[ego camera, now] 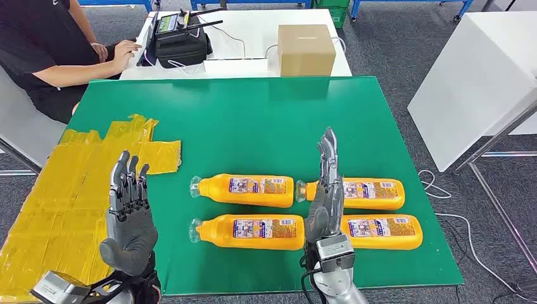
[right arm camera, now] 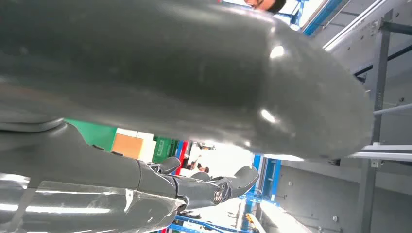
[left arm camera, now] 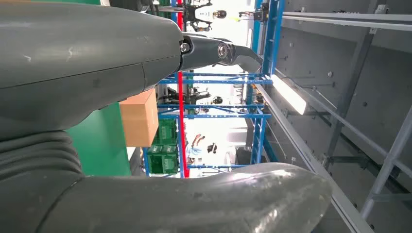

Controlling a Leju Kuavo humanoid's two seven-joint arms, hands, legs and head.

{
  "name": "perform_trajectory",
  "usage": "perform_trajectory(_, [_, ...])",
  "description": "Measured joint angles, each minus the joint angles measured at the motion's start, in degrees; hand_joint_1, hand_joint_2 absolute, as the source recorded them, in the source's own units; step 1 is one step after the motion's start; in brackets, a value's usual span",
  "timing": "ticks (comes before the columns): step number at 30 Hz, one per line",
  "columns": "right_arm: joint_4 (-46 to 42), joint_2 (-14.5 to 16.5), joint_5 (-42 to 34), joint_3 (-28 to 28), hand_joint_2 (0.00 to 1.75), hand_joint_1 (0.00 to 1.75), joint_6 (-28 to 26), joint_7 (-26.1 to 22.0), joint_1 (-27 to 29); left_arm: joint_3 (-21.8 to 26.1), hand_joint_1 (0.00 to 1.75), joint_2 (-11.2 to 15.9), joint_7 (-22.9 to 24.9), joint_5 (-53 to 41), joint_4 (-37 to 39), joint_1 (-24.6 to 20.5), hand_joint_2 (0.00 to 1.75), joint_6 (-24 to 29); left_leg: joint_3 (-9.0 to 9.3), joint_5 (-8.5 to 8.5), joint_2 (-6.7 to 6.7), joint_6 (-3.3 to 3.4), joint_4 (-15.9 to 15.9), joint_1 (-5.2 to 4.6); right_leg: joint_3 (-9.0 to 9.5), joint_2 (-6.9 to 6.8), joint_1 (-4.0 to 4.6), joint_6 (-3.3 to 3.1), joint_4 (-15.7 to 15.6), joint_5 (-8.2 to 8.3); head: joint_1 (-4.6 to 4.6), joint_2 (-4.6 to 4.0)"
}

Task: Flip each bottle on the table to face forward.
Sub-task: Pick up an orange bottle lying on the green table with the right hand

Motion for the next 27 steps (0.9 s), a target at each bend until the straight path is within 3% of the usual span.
perform_trajectory(9, [0.0,0.0,0.0,0.0,0.0,0.0,0.0,0.0,0.0,0.0,0.05,0.0,0.0,0.0,0.0,0.0,0.0,0.0,0.0,0.0,0.0,0.0,0.0,0.0,0.0,0.0,0.0,0.0,0.0,0.0,0.0,0.0])
perform_trajectory(10, [0.0,0.0,0.0,0.0,0.0,0.36,0.0,0.0,0.0,0.0,0.48,0.0,0.0,0.0,0.0,0.0,0.0,0.0,0.0,0.0,0.0,0.0,0.0,0.0,0.0,0.0,0.0,0.0,0.0,0.0,0.0,0.0])
perform_trajectory(13, [0.0,0.0,0.0,0.0,0.0,1.67,0.0,0.0,0.0,0.0,1.75,0.0,0.0,0.0,0.0,0.0,0.0,0.0,0.0,0.0,0.0,0.0,0.0,0.0,0.0,0.0,0.0,0.0,0.0,0.0,0.0,0.0])
perform_trajectory(14, [0.0,0.0,0.0,0.0,0.0,1.75,0.0,0.0,0.0,0.0,1.75,0.0,0.0,0.0,0.0,0.0,0.0,0.0,0.0,0.0,0.0,0.0,0.0,0.0,0.0,0.0,0.0,0.0,0.0,0.0,0.0,0.0])
perform_trajectory(27, [0.0,0.0,0.0,0.0,0.0,1.75,0.0,0.0,0.0,0.0,1.75,0.0,0.0,0.0,0.0,0.0,0.0,0.0,0.0,0.0,0.0,0.0,0.0,0.0,0.0,0.0,0.0,0.0,0.0,0.0,0.0,0.0])
